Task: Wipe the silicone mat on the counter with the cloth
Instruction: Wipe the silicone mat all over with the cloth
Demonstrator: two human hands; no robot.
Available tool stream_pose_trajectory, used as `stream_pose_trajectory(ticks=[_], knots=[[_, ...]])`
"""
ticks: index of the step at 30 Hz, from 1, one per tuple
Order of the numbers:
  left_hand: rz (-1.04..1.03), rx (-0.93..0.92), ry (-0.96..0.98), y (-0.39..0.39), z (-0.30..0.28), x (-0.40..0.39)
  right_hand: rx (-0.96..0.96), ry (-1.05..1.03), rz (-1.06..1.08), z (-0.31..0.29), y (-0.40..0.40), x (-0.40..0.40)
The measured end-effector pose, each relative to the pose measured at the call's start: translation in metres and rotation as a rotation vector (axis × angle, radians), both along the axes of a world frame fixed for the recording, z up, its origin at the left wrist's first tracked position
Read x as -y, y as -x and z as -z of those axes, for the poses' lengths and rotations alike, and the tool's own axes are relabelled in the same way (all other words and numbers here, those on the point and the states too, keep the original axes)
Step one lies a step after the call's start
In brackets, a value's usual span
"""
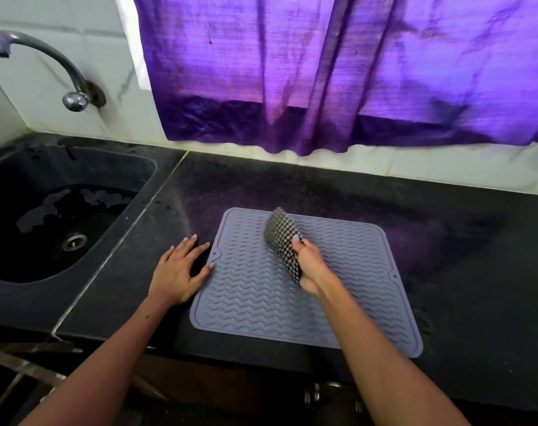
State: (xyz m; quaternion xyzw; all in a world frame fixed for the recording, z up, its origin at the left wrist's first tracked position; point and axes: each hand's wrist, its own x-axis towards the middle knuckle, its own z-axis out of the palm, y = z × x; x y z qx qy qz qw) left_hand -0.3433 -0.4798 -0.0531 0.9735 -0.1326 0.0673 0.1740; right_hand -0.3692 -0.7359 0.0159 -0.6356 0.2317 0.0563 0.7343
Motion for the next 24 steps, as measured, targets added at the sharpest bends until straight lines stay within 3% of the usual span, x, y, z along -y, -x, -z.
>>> stream_pose_trajectory(ticks=[1,3,5,8,11,16,18,21,24], knots=[[-0.002,-0.002,0.001,0.0,-0.001,0.0,0.014,0.027,0.045,-0.004,0.002,-0.001],[-0.002,-0.008,-0.003,0.0,-0.002,0.0,0.122,0.343,-0.058,-0.011,0.016,-0.011],[0.001,-0.015,-0.009,0.0,-0.001,0.0,0.287,0.736,-0.279,-0.008,0.036,-0.025],[0.001,-0.005,-0.023,-0.001,0.001,0.0,0.395,1.169,-0.608,0.02,0.061,-0.052],[0.003,0.01,-0.029,-0.002,0.003,0.0,0.482,1.361,-0.655,0.044,0.067,-0.058],[0.006,0.032,-0.023,-0.002,0.004,0.001,0.525,1.346,-0.693,0.039,0.058,-0.048],[0.005,0.032,-0.014,-0.002,0.003,0.0,0.482,1.243,-0.751,0.035,0.053,-0.045],[0.008,0.021,-0.009,-0.001,0.002,-0.001,0.212,0.712,-0.721,0.017,0.035,-0.03],[0.008,0.005,-0.004,-0.001,0.002,-0.001,0.005,0.035,-0.252,-0.009,0.017,-0.004]])
